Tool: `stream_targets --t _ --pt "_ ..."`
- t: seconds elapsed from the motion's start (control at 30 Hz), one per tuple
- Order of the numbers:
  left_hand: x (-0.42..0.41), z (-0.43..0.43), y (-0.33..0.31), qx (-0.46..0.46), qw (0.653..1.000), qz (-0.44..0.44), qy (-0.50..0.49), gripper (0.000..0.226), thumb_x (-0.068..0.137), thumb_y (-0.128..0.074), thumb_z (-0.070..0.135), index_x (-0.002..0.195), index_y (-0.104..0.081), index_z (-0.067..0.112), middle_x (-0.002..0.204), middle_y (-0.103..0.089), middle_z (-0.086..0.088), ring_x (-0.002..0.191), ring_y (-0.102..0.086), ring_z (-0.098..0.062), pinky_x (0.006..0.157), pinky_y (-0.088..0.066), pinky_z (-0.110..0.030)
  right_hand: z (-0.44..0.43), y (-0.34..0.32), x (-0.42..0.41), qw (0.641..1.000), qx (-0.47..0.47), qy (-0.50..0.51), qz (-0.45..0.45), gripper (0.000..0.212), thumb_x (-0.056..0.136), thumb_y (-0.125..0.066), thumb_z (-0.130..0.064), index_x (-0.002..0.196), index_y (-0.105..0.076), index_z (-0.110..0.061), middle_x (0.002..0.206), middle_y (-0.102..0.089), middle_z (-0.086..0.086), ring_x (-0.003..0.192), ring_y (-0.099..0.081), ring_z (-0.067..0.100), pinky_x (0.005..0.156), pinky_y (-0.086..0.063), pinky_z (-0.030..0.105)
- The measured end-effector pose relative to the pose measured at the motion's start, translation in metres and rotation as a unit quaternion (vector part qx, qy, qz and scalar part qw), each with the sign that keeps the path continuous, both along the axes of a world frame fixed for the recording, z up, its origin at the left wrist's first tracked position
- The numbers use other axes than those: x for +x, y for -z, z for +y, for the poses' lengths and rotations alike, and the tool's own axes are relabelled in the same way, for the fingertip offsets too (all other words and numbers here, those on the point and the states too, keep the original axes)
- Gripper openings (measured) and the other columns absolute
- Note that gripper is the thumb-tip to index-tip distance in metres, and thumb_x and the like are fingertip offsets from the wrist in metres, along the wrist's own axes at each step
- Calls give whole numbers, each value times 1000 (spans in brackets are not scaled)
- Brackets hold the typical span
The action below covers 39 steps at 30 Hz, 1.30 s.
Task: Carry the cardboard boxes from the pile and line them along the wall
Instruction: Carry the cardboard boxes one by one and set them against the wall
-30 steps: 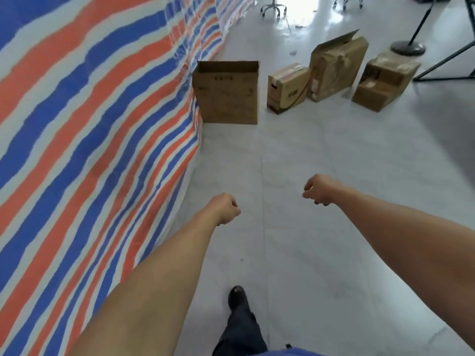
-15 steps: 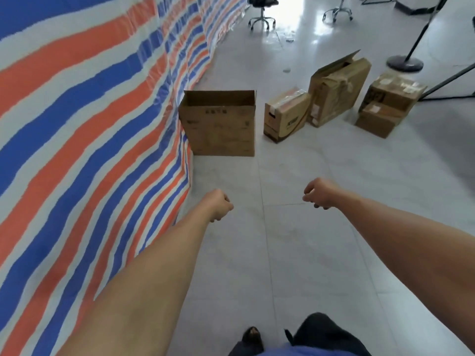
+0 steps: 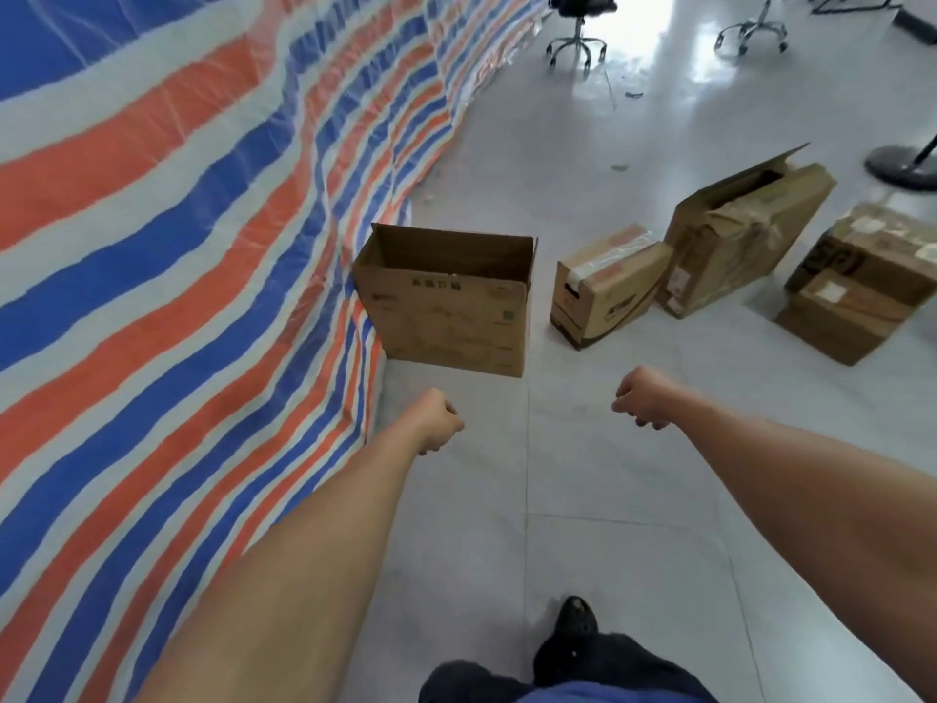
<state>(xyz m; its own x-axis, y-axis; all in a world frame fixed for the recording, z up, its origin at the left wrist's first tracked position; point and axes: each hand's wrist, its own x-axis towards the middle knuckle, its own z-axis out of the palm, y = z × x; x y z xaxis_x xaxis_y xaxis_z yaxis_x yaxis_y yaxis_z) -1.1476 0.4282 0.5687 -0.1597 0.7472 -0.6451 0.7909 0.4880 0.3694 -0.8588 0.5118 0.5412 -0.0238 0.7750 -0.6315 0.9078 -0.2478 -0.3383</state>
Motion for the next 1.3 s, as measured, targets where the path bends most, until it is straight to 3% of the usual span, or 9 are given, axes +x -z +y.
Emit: stream_targets --t 0.2,0.5,0.6,0.67,0.83,1.03,1.13,1.2,1.3 --pt "-9 114 10 -11 999 -23 -46 26 99 -54 29 117 -61 11 105 -64 -10 93 -64 -23 89 -57 -40 150 -15 -33 998 26 -54 -9 34 93 -65 -25 123 -64 -9 100 -70 13 86 -71 27 62 -57 32" --pt "-57 305 80 -23 990 -62 -125 22 100 -51 21 115 -59 7 107 -63 -15 96 -64 -28 88 -56 -42 364 38 -93 993 1 -110 -44 27 92 -65 -23 116 -63 -12 101 -69 13 87 -70 26 70 -60 35" --pt "-72 363 89 -26 987 -68 -143 18 100 -50 20 111 -59 9 105 -63 -15 96 -64 -29 85 -55 -40 433 38 -119 986 -2 -156 -62 10 93 -61 -17 99 -64 -10 95 -65 9 88 -65 27 69 -56 32" --pt "-88 409 93 -27 984 -67 -162 16 100 -50 21 105 -60 10 103 -64 -16 95 -64 -30 81 -55 -38 490 37 -147 980 24 -187 -69 12 93 -57 -15 83 -64 -11 84 -60 4 85 -59 25 65 -49 28" --pt "-111 482 108 -36 968 -88 -233 16 99 -51 23 104 -61 11 98 -64 -14 87 -64 -26 73 -53 -35 593 64 -192 973 12 -223 -61 25 88 -64 -21 103 -72 -2 103 -72 16 94 -68 32 81 -57 40" --pt "-120 554 173 -54 908 -114 -399 12 96 -51 17 88 -57 12 79 -60 -12 67 -56 -24 58 -44 -30 698 146 -247 938 8 -335 -88 25 94 -56 -21 115 -65 -10 114 -64 11 102 -61 29 85 -52 35" --pt "-114 584 219 -60 852 -113 -508 13 92 -55 19 81 -56 13 79 -60 -12 66 -56 -26 55 -45 -29 742 202 -274 921 10 -377 -97 39 93 -58 -26 130 -52 -13 125 -59 13 114 -57 34 91 -50 40" --pt "-106 605 251 -82 812 -133 -562 20 92 -59 29 96 -58 9 83 -61 -10 71 -58 -26 58 -47 -30 762 240 -286 909 -7 -401 -111 52 93 -60 -31 138 -43 -13 130 -56 15 119 -54 36 95 -49 44" --pt "-92 633 292 -112 754 -171 -624 63 90 -62 48 137 -45 10 90 -59 -5 77 -60 -21 58 -49 -30 781 286 -299 897 -39 -420 -131 62 93 -62 -38 142 -35 -13 134 -52 18 124 -51 39 97 -46 46"
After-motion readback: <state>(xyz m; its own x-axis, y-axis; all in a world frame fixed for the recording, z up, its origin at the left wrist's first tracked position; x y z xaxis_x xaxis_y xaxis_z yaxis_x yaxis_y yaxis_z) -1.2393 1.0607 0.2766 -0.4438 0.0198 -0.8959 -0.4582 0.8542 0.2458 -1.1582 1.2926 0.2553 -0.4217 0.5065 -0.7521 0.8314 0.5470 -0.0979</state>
